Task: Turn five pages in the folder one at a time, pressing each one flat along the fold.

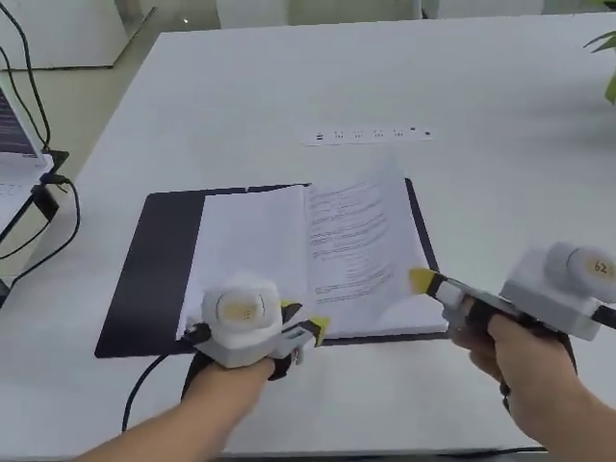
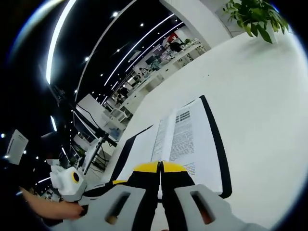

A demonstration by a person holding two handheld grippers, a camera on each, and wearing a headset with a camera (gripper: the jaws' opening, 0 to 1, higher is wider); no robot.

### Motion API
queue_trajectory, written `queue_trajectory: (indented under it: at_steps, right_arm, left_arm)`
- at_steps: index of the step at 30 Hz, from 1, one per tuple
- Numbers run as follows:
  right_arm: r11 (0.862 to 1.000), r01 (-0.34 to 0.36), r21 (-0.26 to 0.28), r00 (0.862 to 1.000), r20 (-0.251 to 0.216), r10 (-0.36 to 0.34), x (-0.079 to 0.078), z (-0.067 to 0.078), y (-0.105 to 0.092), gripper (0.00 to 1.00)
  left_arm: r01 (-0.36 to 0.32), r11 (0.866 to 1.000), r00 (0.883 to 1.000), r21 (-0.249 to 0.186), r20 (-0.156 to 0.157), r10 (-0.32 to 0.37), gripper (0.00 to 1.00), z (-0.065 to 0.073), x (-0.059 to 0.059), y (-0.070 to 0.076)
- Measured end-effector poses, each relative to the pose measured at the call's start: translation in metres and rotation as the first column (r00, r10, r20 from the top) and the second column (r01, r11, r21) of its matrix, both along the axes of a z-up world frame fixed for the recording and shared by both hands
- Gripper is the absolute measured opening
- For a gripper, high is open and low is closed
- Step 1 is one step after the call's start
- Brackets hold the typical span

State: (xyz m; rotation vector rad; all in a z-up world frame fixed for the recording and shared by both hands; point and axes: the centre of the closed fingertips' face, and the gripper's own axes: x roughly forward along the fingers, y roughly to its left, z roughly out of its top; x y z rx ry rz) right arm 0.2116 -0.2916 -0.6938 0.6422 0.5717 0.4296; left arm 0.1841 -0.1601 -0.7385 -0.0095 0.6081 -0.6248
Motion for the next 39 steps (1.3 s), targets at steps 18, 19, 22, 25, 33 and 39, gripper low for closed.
queue_trajectory:
  at_steps: [18,19,22,25,33,39]
  right_arm:
    - [0.983,-0.144,0.112,0.987,0.082,0.135,-0.001,0.067,0.111,0.0]
    - [0.98,-0.164,0.114,0.985,0.076,0.156,-0.002,0.067,0.122,0.0]
    - [0.971,-0.216,0.103,0.975,0.068,0.21,-0.004,0.064,0.149,0.0]
    - [0.96,-0.264,0.089,0.964,0.054,0.26,-0.004,0.058,0.176,0.0]
    - [0.944,-0.324,0.065,0.946,0.007,0.324,-0.002,0.036,0.225,0.0]
    - [0.927,-0.375,0.016,0.925,-0.06,0.376,-0.002,0.003,0.258,0.0]
  left_arm:
    - [-0.09,0.996,0.993,0.011,0.073,0.089,0.34,0.039,-0.024,0.101]
    - [-0.091,0.996,0.993,0.014,0.079,0.09,0.34,0.042,-0.026,0.106]
    - [-0.09,0.995,0.992,0.032,0.089,0.087,0.35,0.044,-0.028,0.118]
    - [-0.097,0.995,0.991,0.037,0.096,0.093,0.35,0.046,-0.03,0.129]
    - [-0.131,0.99,0.987,0.042,0.101,0.127,0.35,0.048,-0.031,0.156]
    - [-0.155,0.987,0.985,0.053,0.083,0.15,0.36,0.041,-0.036,0.174]
